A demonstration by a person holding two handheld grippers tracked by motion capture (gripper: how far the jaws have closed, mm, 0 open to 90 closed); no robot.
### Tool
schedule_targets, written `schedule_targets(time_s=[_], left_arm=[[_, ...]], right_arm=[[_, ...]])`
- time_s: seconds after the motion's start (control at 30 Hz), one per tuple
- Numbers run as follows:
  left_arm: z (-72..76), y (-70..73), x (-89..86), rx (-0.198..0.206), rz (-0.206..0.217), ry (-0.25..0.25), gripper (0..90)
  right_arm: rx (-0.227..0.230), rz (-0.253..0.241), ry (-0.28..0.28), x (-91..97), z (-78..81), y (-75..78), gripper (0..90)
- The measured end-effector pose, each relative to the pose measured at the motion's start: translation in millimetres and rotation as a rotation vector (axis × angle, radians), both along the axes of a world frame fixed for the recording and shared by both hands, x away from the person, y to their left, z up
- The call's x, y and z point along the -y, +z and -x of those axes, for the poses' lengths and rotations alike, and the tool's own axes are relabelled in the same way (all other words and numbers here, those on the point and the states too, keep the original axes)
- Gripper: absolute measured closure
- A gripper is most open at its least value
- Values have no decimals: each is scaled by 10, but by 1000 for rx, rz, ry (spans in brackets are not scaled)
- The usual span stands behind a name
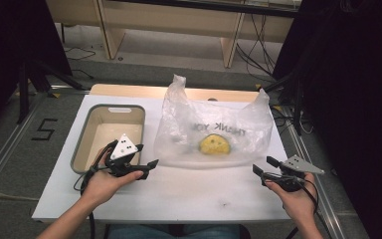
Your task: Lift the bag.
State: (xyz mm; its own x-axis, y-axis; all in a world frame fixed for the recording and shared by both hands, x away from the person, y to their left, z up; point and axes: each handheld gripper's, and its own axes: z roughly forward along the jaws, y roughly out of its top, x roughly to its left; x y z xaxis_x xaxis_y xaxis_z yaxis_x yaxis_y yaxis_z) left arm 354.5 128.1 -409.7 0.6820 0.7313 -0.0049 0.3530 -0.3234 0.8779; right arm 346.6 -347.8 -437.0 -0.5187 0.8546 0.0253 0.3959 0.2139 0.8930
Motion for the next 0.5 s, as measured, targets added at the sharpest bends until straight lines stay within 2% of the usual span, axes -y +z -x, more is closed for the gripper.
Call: schedule_targets(time_s=[0.5], left_arm=[[8, -22, 21, 15, -12, -4, 281]], right_arm=[[1, -17, -1, 25, 51, -44, 346]])
